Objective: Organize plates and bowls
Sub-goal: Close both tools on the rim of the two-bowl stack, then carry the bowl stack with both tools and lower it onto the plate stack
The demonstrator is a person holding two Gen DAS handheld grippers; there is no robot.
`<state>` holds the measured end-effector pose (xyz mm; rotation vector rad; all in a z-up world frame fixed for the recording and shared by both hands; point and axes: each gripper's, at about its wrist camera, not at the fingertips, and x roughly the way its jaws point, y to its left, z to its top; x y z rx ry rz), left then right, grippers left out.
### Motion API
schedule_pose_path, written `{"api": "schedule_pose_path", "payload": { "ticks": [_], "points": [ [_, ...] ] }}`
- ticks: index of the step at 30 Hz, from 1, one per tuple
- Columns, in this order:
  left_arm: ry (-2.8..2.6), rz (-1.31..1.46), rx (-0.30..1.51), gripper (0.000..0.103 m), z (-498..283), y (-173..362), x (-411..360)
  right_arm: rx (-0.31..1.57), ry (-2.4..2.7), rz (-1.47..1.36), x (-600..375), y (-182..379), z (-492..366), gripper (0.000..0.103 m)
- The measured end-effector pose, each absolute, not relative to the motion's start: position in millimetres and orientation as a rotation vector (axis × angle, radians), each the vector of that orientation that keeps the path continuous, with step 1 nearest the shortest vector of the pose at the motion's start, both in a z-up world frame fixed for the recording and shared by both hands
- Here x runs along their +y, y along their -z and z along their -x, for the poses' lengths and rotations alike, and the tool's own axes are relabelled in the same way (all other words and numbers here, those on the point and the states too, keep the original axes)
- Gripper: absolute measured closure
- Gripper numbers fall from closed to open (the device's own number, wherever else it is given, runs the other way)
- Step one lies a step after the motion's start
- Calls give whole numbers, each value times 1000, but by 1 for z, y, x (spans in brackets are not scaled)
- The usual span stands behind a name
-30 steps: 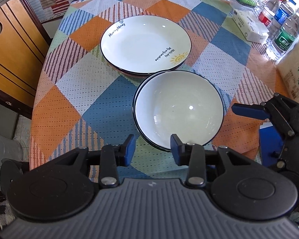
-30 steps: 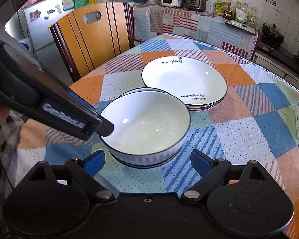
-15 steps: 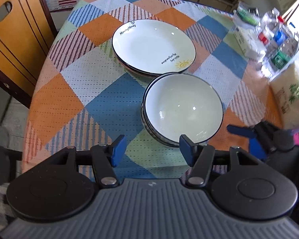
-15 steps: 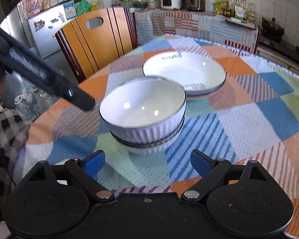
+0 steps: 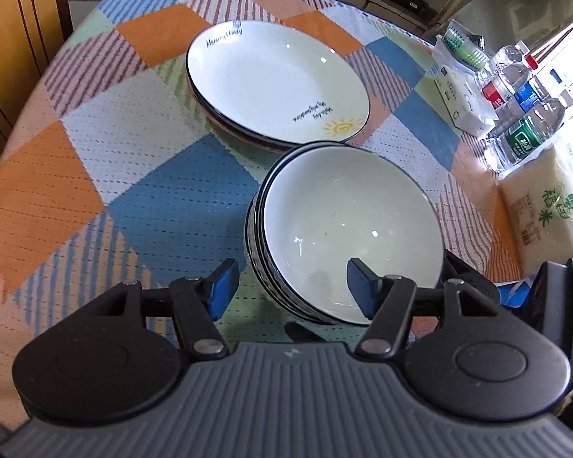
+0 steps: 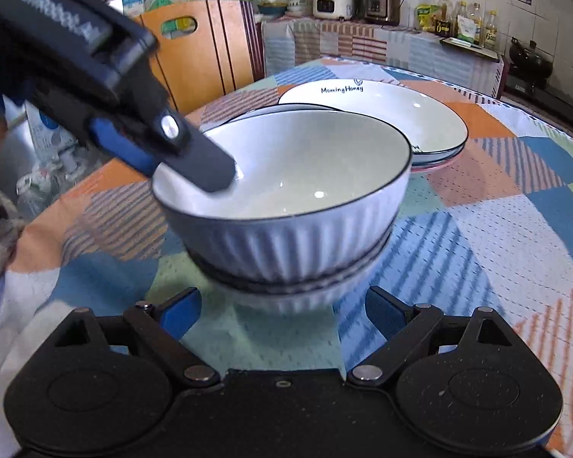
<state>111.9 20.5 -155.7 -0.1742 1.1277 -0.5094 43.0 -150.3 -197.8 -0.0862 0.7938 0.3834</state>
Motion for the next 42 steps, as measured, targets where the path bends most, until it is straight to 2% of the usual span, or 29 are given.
{"api": "schedule_pose_path", "payload": {
  "ticks": [3,6,7,16,22,42],
  "points": [
    [519,205,1141,42,-118,168,19,785,-402,36,-153,201,-50,8],
    [536,166,1149,46,-121,175,13,773,-411,22,-152,204,-52,6],
    [531,141,1143,52,-121,176,12,769,-416,17,-152,205,-53,6],
    [504,176,1151,60,-121,177,18,752,-422,17,-148,211,-61,1],
    [489,149,1164,61,-114,168,15,739,-423,-30,-152,208,-53,2],
    [540,41,1046,61,-108,66,-5,609,-399,34,-163,130,-53,2]
  ]
}}
